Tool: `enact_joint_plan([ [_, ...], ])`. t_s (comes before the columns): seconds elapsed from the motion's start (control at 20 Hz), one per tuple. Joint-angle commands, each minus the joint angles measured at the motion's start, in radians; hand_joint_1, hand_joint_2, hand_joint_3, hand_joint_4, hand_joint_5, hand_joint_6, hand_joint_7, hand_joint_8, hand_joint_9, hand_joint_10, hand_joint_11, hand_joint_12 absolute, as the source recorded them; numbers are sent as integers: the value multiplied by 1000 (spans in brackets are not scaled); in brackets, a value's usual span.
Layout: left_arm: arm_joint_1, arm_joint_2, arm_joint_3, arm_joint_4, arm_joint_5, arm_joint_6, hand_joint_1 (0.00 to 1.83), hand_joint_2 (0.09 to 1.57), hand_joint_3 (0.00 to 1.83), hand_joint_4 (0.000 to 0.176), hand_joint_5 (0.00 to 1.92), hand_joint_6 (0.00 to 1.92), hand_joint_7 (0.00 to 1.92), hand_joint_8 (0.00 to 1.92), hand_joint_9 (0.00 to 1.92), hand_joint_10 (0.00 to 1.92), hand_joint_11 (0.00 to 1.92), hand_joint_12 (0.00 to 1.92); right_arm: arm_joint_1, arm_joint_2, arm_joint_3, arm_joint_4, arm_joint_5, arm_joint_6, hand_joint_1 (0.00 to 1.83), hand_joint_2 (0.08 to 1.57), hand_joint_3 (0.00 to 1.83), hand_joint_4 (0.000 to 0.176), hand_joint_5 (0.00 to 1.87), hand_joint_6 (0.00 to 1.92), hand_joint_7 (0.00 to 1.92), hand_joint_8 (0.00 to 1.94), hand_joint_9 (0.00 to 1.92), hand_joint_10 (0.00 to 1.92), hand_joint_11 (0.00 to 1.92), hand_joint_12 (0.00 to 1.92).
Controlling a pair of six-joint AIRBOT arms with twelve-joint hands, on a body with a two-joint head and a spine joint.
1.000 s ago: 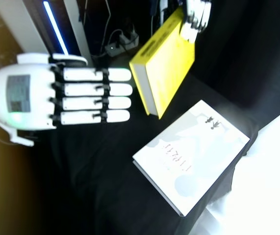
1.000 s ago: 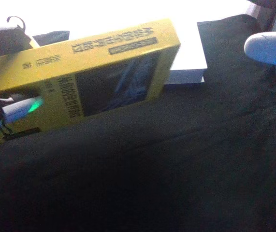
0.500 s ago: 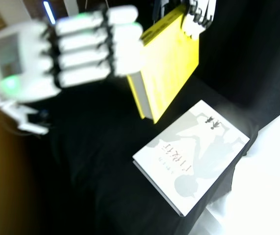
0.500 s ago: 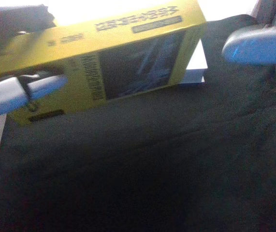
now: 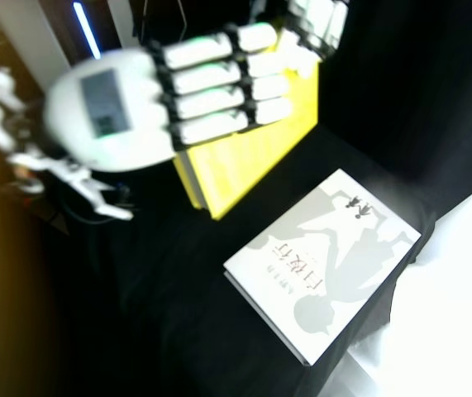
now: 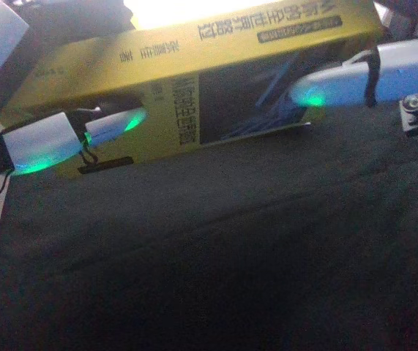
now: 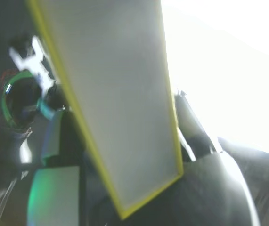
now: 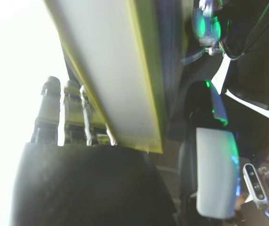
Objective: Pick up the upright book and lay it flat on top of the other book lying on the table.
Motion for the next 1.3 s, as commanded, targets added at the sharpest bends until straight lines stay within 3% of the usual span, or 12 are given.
enact_joint_plan([
  [0.0, -18, 0, -6, 27, -202, -26, 1239, 1159, 0, 0, 785, 1103, 1026, 1149, 1184, 1130, 998, 1514, 14, -5, 4, 45, 82, 7, 979, 1065, 10, 0, 315, 119, 505, 124, 323, 666, 0, 1621],
  [0.05, -18, 0, -9, 32, -215, -26, 1239, 1159, 0, 0, 785, 1103, 1026, 1149, 1184, 1130, 998, 1514, 14, -9, 9, 45, 79, 8, 979, 1065, 10, 0, 315, 119, 505, 124, 323, 666, 0, 1621],
  [0.1, -18, 0, -10, 36, -223, -26, 1233, 1170, 2, 0, 765, 1111, 1004, 1198, 1181, 1060, 984, 1447, 14, -12, 13, 44, 75, 9, 1254, 1124, 3, 0, 837, 929, 1056, 1043, 1086, 1118, 642, 1746],
  [0.2, -18, 0, -13, 42, -232, -26, 1226, 1186, 2, 0, 737, 1137, 973, 1259, 1171, 1090, 957, 1461, 14, -12, 16, 45, 72, 10, 1162, 1174, 7, 0, 844, 1149, 1172, 1379, 1156, 1587, 920, 1894],
  [0.3, -17, 0, -14, 42, -233, -26, 1217, 1202, 4, 0, 745, 1119, 913, 1382, 1060, 1397, 867, 1768, 14, -12, 19, 47, 72, 10, 1233, 1179, 5, 0, 826, 1205, 890, 1268, 1101, 1628, 876, 1920],
  [0.45, -11, 4, -17, 42, -239, -26, 1155, 1293, 7, 0, 520, 1463, 795, 1484, 581, 1333, 310, 1867, 14, -10, 20, 54, 72, 10, 1131, 1199, 2, 0, 815, 1236, 1154, 1468, 1128, 1729, 955, 1921],
  [0.55, 9, 12, -22, 36, -256, -26, 702, 1204, 0, 162, 270, 447, 320, 652, 197, 832, 11, 1232, 14, -5, 20, 58, 72, 10, 1144, 1168, 0, 0, 881, 1146, 1330, 1890, 1355, 1913, 1288, 1921],
  [0.6, 18, 16, -23, 24, -257, -26, 636, 1053, 0, 173, 53, 110, 63, 130, 39, 166, 1, 246, 14, -2, 20, 61, 72, 10, 1148, 1163, 0, 0, 887, 1135, 1231, 1709, 1274, 1908, 1282, 1921],
  [0.65, 30, 22, -24, 5, -255, -26, 579, 941, 0, 175, 10, 21, 12, 25, 7, 32, 0, 48, 14, 1, 20, 64, 72, 10, 1149, 1162, 0, 0, 889, 1131, 1219, 1673, 1254, 1908, 1284, 1921],
  [1.0, 184, 94, -64, -112, -341, -26, 434, 767, 0, 176, 0, 0, 0, 0, 0, 0, 0, 0, 19, 15, 17, 95, 112, 10, 1264, 1128, 0, 0, 812, 1124, 1118, 935, 1083, 1181, 790, 1756],
  [1.15, 278, 114, -87, -197, -390, -26, 416, 836, 19, 176, 0, 0, 0, 0, 0, 0, 0, 0, 54, 41, 6, 119, 117, -55, 1143, 1169, 2, 0, 872, 1155, 1301, 1852, 1359, 1903, 1343, 1920],
  [1.25, 306, 103, -89, -213, -390, -26, 439, 853, 23, 176, 0, 0, 0, 0, 0, 0, 0, 0, 75, 53, 5, 145, 117, -91, 1123, 1198, 4, 0, 817, 1239, 1135, 1596, 1155, 1834, 1138, 1921],
])
